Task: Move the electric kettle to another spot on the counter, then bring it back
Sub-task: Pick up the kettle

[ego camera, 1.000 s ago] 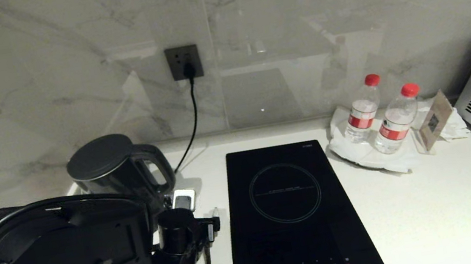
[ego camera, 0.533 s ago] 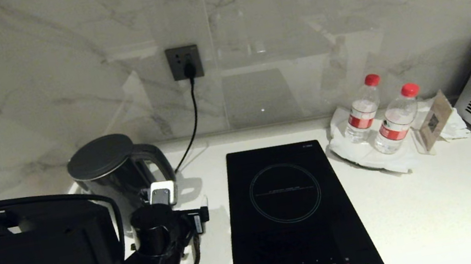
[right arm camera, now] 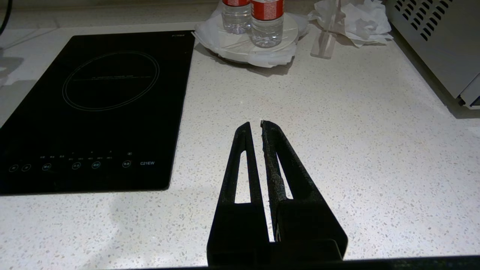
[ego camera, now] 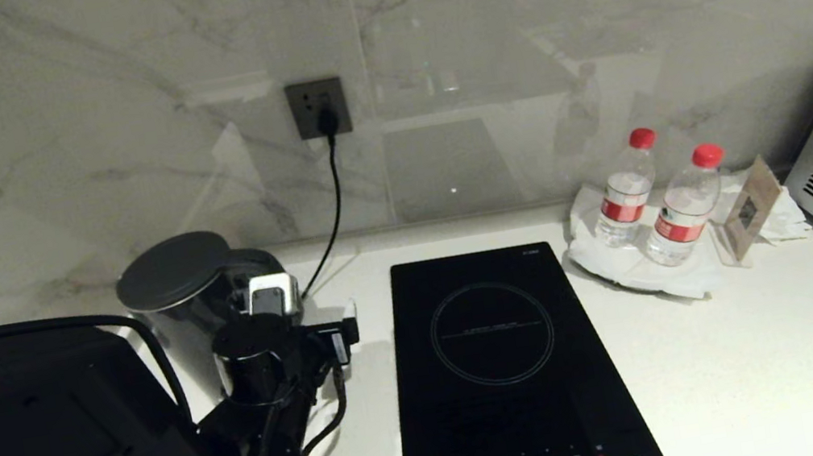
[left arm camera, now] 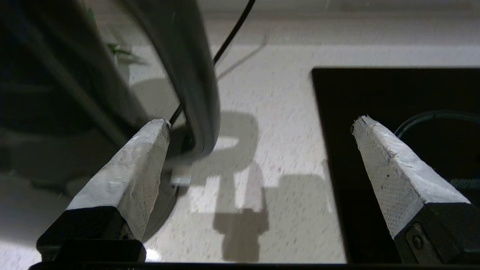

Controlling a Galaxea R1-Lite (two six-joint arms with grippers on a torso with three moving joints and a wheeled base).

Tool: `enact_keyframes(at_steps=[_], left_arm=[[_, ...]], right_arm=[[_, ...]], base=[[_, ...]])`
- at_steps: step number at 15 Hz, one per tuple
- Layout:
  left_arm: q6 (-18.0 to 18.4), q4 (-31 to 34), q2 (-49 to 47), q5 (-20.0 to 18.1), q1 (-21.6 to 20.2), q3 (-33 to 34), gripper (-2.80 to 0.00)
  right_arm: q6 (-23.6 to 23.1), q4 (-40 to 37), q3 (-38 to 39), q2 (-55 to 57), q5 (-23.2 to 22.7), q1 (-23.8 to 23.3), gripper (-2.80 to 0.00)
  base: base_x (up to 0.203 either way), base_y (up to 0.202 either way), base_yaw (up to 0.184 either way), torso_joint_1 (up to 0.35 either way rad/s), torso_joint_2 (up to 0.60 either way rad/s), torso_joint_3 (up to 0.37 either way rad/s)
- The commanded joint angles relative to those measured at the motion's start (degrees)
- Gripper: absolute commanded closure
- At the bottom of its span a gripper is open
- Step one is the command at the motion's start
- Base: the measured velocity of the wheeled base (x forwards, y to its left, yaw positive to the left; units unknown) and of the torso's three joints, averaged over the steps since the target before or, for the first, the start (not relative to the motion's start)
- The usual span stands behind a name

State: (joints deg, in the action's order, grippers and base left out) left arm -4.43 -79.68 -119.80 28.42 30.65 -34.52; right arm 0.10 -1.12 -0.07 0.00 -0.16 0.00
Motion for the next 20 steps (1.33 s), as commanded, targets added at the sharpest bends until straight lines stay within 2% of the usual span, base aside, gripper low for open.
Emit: enact_keyframes(at_steps=[1, 12, 20], left_arm=[[-0.1, 0.1, 0.9, 0.2, -0.2, -1.8, -2.80], [0.1, 9.0, -1.3, 0.1, -4.0, -15.2, -2.80], [0.1, 9.3, -1.2, 0.1, -4.5, -16.8, -2.80]], right_arm=[[0.0, 0.0, 0.0, 0.0, 0.0, 0.0, 0.00], [0.0, 0.0, 0.0, 0.0, 0.0, 0.0, 0.00], [0.0, 0.0, 0.0, 0.0, 0.0, 0.0, 0.00]], base=[[0.000, 0.000, 0.000, 0.000, 0.00, 0.000], [0.000, 0.000, 0.000, 0.000, 0.00, 0.000], [0.000, 0.000, 0.000, 0.000, 0.00, 0.000]])
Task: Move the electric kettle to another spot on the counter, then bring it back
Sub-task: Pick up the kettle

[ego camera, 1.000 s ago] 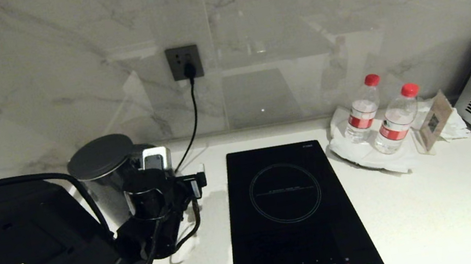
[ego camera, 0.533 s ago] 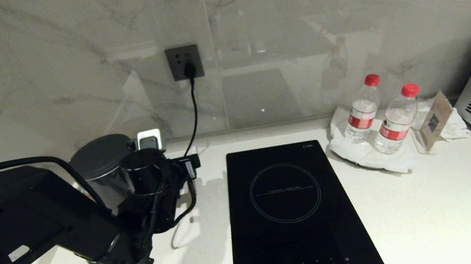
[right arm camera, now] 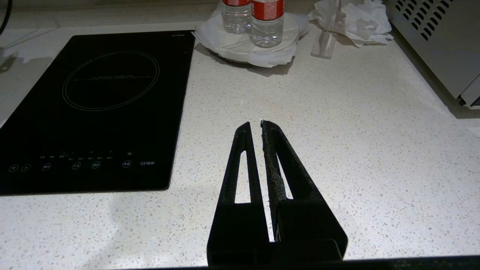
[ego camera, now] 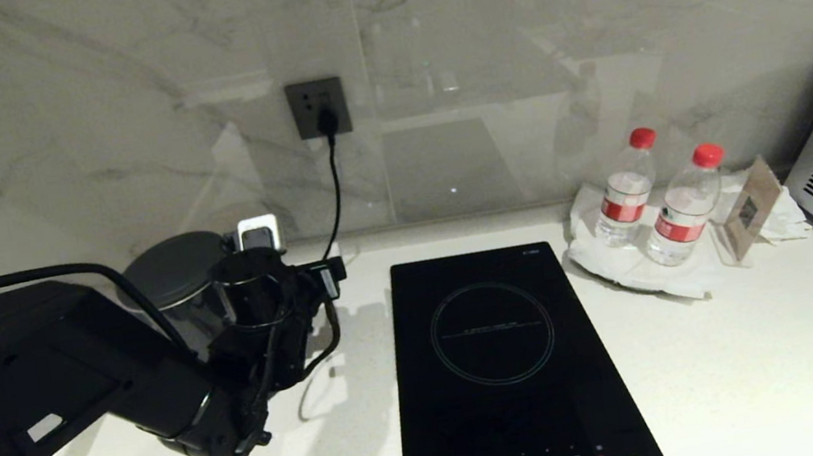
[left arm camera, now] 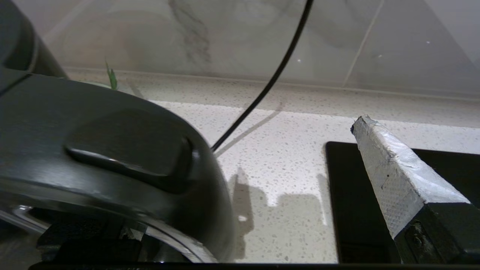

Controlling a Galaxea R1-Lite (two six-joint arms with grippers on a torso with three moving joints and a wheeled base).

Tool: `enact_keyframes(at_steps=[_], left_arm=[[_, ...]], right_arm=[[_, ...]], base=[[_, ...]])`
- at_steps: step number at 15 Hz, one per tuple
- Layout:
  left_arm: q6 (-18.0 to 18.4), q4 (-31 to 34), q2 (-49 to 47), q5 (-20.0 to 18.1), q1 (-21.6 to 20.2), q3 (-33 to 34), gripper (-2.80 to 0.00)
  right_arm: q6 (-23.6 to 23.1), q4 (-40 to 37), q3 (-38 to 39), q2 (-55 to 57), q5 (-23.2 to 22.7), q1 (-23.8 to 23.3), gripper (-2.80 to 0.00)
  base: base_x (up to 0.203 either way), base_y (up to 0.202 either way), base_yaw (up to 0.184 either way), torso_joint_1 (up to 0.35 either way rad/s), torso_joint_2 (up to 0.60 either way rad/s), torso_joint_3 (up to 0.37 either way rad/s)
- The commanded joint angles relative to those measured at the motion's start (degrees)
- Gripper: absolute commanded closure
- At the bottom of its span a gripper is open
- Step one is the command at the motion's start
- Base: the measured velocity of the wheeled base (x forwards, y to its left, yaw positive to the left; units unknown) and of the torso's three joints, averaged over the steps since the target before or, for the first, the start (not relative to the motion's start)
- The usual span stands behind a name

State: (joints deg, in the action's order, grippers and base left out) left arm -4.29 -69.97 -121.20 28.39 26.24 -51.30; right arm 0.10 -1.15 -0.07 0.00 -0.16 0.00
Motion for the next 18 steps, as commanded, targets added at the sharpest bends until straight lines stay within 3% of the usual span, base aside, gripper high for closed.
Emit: enact_keyframes(at_steps=[1, 13, 14, 18], left_arm=[[-0.1, -0.4, 0.2, 0.2, 0.0, 0.0, -2.80], [-0.5, -0.6, 0.7, 0.5, -1.6, 0.1, -2.80], [-0.5, -0.6, 0.7, 0.5, -1.6, 0.1, 0.00], [-0.5, -0.6, 0.7, 0.5, -1.6, 0.3, 0.00]], right_arm=[[0.0, 0.0, 0.0, 0.0, 0.0, 0.0, 0.00], [0.0, 0.0, 0.0, 0.0, 0.0, 0.0, 0.00], [0.0, 0.0, 0.1, 0.0, 0.0, 0.0, 0.00], [0.0, 0.0, 0.0, 0.0, 0.0, 0.0, 0.00]], base=[[0.000, 0.000, 0.000, 0.000, 0.00, 0.000], [0.000, 0.000, 0.000, 0.000, 0.00, 0.000], [0.000, 0.000, 0.000, 0.000, 0.00, 0.000], [0.000, 0.000, 0.000, 0.000, 0.00, 0.000]])
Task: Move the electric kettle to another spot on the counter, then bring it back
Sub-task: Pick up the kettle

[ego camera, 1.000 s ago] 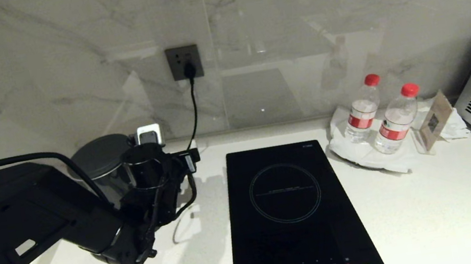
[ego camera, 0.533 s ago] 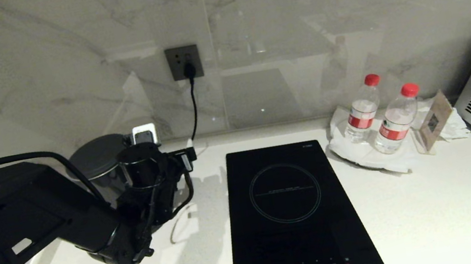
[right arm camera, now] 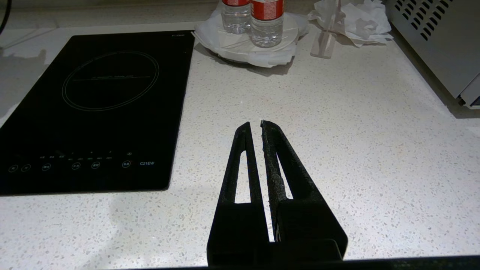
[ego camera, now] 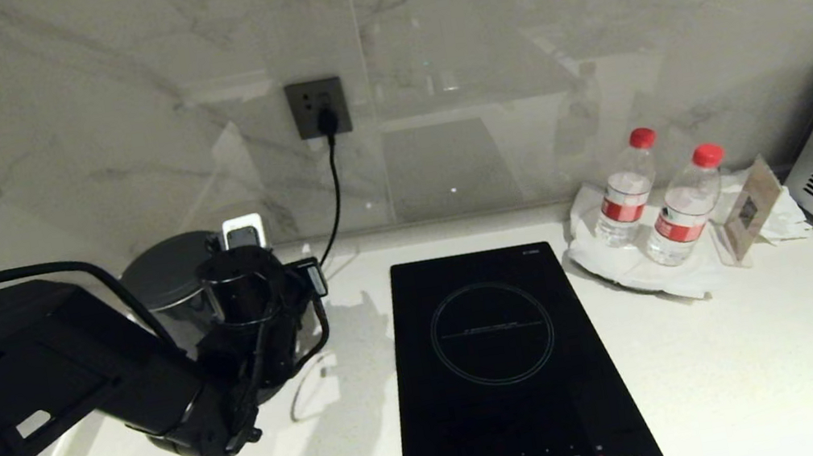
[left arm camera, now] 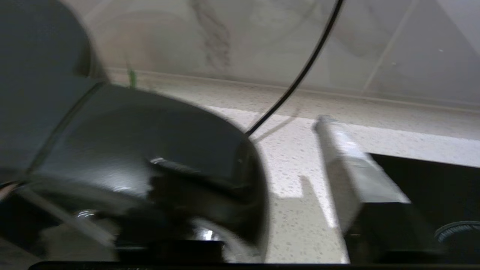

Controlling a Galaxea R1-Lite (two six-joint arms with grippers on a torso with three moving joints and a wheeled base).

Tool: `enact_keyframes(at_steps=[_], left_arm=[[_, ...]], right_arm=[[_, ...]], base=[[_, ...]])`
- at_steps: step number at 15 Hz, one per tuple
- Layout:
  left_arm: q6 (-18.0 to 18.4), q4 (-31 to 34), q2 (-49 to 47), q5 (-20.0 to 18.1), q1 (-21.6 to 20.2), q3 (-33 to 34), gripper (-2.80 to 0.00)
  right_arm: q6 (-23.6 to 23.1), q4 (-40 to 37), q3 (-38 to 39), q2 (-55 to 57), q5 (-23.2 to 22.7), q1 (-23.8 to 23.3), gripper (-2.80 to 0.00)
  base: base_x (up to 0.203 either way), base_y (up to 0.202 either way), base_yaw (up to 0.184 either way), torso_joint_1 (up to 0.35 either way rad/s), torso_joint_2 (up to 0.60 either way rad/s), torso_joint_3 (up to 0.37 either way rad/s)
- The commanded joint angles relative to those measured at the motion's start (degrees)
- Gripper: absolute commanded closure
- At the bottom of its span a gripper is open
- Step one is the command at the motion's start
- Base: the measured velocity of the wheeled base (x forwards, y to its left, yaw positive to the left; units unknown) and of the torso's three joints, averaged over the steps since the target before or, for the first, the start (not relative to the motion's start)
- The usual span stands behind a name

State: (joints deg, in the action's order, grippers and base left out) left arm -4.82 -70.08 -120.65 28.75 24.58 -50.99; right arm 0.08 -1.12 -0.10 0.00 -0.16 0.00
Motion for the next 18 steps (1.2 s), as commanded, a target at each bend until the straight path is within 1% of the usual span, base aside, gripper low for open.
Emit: enact_keyframes(at_steps=[1, 9, 11, 12, 14, 18], left_arm=[[0.0, -0.5, 0.1, 0.1, 0.0, 0.0, 0.00], [0.1, -0.6, 0.0, 0.1, -0.6, -0.4, 0.00], [0.2, -0.3, -0.2, -0.1, -1.3, -2.7, 0.00], [0.3, 0.1, -0.4, -0.1, -2.1, -3.8, 0.00], [0.2, 2.9, 0.6, -0.5, -2.9, -5.5, 0.00], [0.3, 4.7, 3.4, -0.7, -2.6, -6.4, 0.00]], right_arm=[[0.0, 0.0, 0.1, 0.0, 0.0, 0.0, 0.00], [0.0, 0.0, 0.0, 0.0, 0.0, 0.0, 0.00], [0.0, 0.0, 0.0, 0.0, 0.0, 0.0, 0.00], [0.0, 0.0, 0.0, 0.0, 0.0, 0.0, 0.00], [0.0, 0.0, 0.0, 0.0, 0.0, 0.0, 0.00], [0.0, 0.0, 0.0, 0.0, 0.0, 0.0, 0.00]], base=[[0.000, 0.000, 0.000, 0.000, 0.00, 0.000], [0.000, 0.000, 0.000, 0.003, 0.00, 0.000], [0.000, 0.000, 0.000, 0.000, 0.00, 0.000], [0.000, 0.000, 0.000, 0.000, 0.00, 0.000], [0.000, 0.000, 0.000, 0.000, 0.00, 0.000], [0.000, 0.000, 0.000, 0.000, 0.00, 0.000]])
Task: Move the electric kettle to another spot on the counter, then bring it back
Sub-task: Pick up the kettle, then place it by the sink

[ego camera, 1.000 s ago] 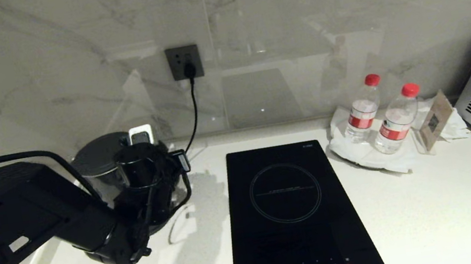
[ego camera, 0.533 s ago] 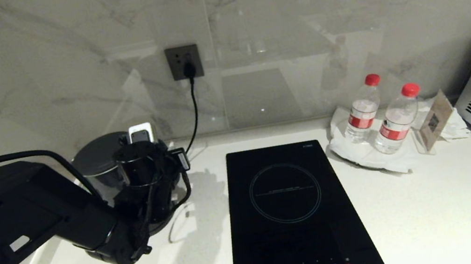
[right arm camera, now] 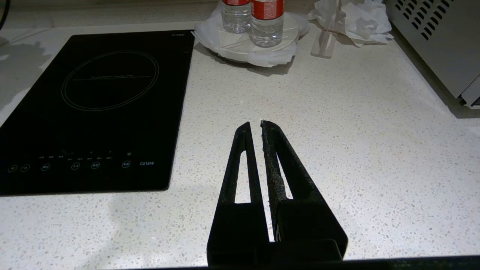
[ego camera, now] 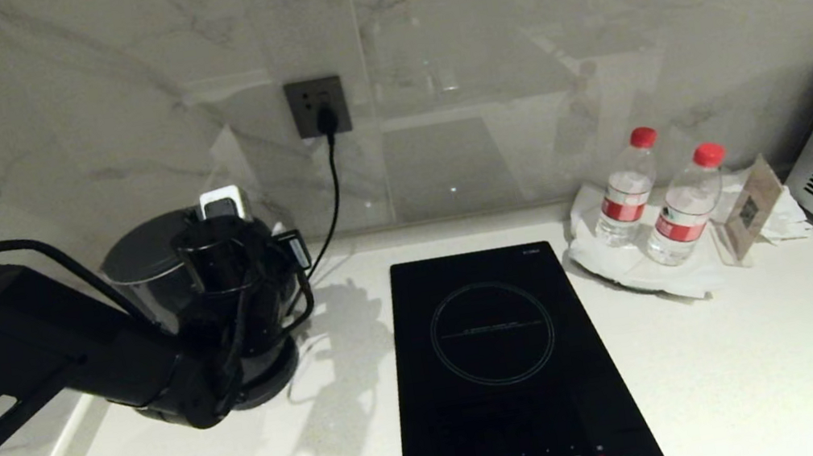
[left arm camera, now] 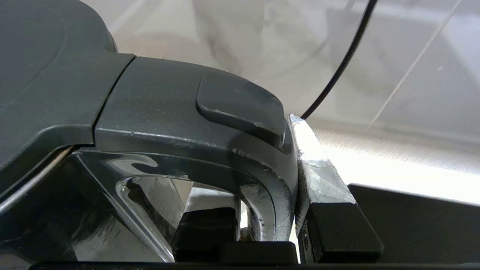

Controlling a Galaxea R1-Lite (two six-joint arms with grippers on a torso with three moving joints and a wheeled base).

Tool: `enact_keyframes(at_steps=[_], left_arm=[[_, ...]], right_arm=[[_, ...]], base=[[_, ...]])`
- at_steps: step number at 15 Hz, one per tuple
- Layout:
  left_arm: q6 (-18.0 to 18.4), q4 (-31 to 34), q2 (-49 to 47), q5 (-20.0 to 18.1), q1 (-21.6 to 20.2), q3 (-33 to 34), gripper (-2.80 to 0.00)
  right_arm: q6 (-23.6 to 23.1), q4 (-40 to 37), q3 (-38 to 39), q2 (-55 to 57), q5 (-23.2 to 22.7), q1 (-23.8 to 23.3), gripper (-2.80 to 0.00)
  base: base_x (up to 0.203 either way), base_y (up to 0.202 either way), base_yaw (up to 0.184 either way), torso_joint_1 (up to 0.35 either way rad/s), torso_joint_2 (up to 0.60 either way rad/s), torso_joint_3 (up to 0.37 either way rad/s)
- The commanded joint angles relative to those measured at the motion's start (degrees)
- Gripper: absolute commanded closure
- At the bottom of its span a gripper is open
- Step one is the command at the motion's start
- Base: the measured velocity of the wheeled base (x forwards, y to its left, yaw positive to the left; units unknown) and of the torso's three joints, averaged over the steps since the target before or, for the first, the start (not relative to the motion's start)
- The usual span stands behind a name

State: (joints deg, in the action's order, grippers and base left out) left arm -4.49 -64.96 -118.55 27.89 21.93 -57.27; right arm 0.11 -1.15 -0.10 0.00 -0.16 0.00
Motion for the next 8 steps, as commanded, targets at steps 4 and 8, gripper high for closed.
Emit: enact_keyframes(at_steps=[4, 8], left_arm=[[0.0, 0.7, 3.4, 0.1, 0.0, -0.8, 0.00], [-0.3, 3.4, 10.5, -2.2, 1.7, 5.1, 0.00]], right_arm=[[0.0, 0.0, 0.0, 0.0, 0.0, 0.0, 0.00], [0.0, 0.0, 0.0, 0.0, 0.0, 0.0, 0.00]], base=[[0.000, 0.000, 0.000, 0.000, 0.00, 0.000], [0.000, 0.000, 0.000, 0.000, 0.00, 0.000]])
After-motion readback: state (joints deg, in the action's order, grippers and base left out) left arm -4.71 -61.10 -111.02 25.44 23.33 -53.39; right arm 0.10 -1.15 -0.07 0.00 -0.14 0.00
